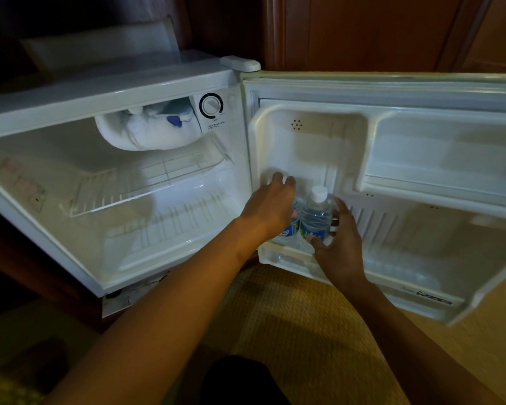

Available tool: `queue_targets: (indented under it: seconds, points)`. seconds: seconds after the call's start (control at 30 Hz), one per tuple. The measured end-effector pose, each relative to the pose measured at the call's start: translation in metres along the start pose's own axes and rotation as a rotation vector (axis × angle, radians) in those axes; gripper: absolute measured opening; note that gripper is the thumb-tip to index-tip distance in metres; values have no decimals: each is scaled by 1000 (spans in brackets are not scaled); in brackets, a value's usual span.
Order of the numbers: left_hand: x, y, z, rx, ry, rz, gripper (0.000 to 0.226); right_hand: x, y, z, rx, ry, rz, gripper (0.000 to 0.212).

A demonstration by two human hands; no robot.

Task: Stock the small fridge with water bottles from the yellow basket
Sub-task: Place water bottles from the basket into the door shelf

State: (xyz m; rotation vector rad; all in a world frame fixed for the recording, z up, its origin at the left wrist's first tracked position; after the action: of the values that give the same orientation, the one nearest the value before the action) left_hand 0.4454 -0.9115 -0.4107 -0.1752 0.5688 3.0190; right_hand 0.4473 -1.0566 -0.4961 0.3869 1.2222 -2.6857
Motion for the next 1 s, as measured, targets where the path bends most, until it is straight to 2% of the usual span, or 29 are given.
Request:
queue_targets:
  seconds: [0.1, 0.2, 0.3, 0.47, 0.63, 0.83, 1.0]
  points:
    - [17, 1, 4, 53, 46, -29, 72, 11, -13, 8, 86, 38, 24, 89]
    - [51, -4, 26, 180, 182, -70, 58, 31, -38, 18, 148, 129, 89, 93]
    - [101, -32, 53, 240, 333, -4, 43, 56, -73, 14, 179, 124, 195, 85]
    - [231, -122, 90, 88, 427, 366, 46, 121, -157, -52, 113, -206, 378, 66]
    - [390, -208, 118, -33, 481, 696, 42, 213, -260, -137, 97, -575, 652, 60]
    - [584, -302, 104, 13, 392, 1110, 39, 355, -370, -229, 47, -888, 998, 50]
    - [691, -367, 55, 212, 261, 1347, 28, 458, -406, -314, 229, -1166, 1097, 47]
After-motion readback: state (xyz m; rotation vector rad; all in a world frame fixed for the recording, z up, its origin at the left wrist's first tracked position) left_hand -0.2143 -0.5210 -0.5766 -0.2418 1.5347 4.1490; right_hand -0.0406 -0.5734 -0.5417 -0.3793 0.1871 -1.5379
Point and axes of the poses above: each hand's wrist, its own x-axis away from the middle knuckle, its own z-axis out of the back of the hand, y = z × x, the point moved 8 cm from there along -x, towards the middle knuckle, and after that the axes turned 11 degrees about x, right-handed, at the moved point
